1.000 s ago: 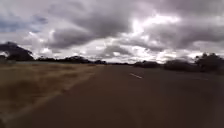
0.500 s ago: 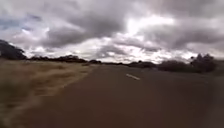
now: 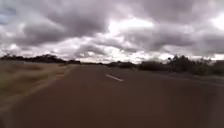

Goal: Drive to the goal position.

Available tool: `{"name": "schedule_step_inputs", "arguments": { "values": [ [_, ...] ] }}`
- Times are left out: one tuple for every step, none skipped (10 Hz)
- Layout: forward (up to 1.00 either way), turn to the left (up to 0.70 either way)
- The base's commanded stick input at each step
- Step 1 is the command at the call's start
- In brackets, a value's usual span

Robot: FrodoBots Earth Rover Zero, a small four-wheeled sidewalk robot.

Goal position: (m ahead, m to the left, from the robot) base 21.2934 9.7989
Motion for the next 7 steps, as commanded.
{"name": "schedule_step_inputs", "arguments": {
  "values": [
    [1.00, 0.04],
    [1.00, 0.04],
    [1.00, 0.04],
    [1.00, 0.04],
    [1.00, 0.04],
    [1.00, 0.04],
    [1.00, 0.04]
  ]
}}
